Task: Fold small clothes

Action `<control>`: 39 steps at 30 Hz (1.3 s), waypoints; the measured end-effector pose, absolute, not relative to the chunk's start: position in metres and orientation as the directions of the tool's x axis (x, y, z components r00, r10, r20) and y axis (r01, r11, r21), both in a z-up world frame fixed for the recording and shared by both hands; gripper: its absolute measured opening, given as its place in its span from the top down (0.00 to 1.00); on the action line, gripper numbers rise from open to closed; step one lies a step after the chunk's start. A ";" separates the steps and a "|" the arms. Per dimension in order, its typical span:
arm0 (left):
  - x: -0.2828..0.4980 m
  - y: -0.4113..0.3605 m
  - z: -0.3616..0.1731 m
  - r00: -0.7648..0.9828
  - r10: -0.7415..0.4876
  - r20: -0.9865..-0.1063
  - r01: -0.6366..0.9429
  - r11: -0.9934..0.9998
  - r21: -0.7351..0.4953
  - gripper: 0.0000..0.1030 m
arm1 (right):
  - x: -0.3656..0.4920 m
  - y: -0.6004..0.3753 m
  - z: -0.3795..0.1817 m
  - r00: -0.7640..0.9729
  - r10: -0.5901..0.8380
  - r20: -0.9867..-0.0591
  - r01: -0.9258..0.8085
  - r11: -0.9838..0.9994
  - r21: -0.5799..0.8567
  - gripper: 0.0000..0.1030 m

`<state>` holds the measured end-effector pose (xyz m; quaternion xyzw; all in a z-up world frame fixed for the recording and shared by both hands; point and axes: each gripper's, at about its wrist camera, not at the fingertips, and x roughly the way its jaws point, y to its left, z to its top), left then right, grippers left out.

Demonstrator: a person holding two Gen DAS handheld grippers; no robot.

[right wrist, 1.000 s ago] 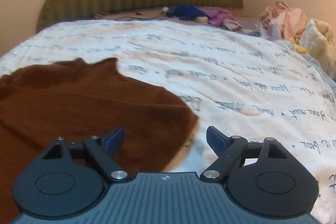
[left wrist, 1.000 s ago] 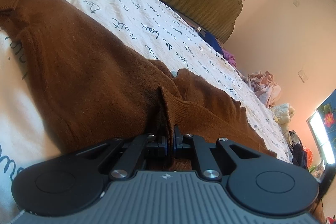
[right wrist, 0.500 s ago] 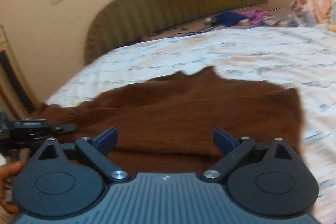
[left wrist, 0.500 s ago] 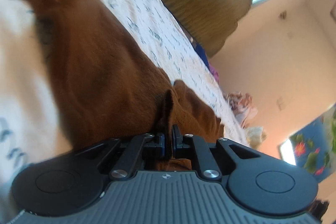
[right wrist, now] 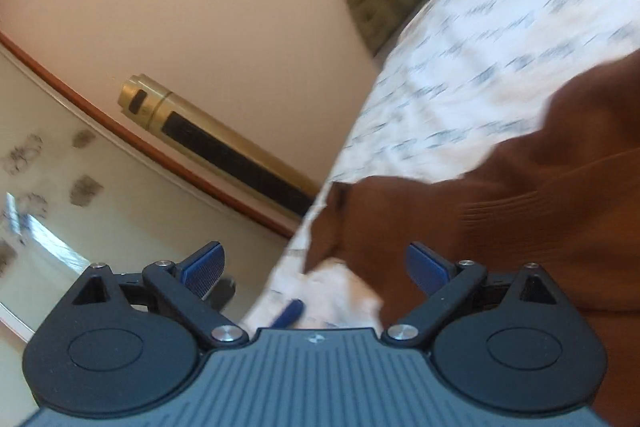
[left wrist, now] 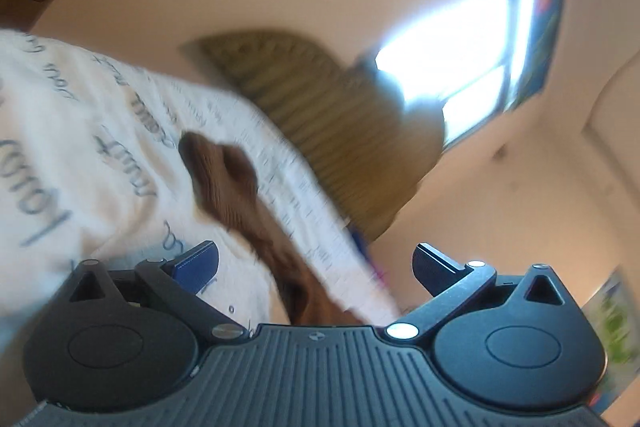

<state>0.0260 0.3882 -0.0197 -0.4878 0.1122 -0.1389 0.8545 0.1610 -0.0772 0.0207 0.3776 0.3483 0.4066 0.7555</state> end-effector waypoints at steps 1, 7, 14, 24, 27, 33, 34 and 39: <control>0.020 0.393 -0.022 0.940 -0.341 -0.005 0.155 0.442 -0.884 0.00 | 0.167 -0.067 0.014 0.412 0.885 -0.218 -0.333 0.369 0.868 0.05; 0.015 0.396 -0.021 0.946 -0.323 0.033 0.170 0.407 -0.897 0.00 | 0.200 -0.014 -0.033 0.393 0.896 -0.205 -0.277 0.328 0.903 0.06; 0.012 0.398 -0.027 0.948 -0.314 0.048 0.171 0.377 -0.910 0.00 | 0.202 -0.012 -0.018 0.447 0.871 -0.204 -0.327 0.371 0.869 0.32; 0.017 0.400 -0.028 0.947 -0.317 0.044 0.168 0.376 -0.911 0.00 | 0.205 0.020 -0.038 0.353 0.841 -0.411 -0.318 0.520 0.792 0.97; 0.020 0.399 -0.026 0.947 -0.321 0.028 0.160 0.394 -0.905 0.00 | 0.197 0.019 -0.016 0.372 0.823 -0.429 -0.381 0.557 0.738 0.97; 0.026 0.389 -0.017 0.946 -0.324 -0.025 0.134 0.460 -0.878 0.00 | 0.172 -0.041 0.057 0.431 0.794 -0.428 -0.493 0.605 0.625 0.97; 0.028 0.386 -0.014 0.944 -0.327 -0.048 0.124 0.484 -0.866 0.00 | 0.167 -0.055 0.067 0.450 0.778 -0.439 -0.500 0.627 0.597 0.97; 0.046 0.356 0.008 0.904 -0.350 -0.244 0.037 0.633 -0.773 0.00 | 0.163 -0.131 0.091 0.522 0.695 -0.494 -0.477 0.718 0.507 0.97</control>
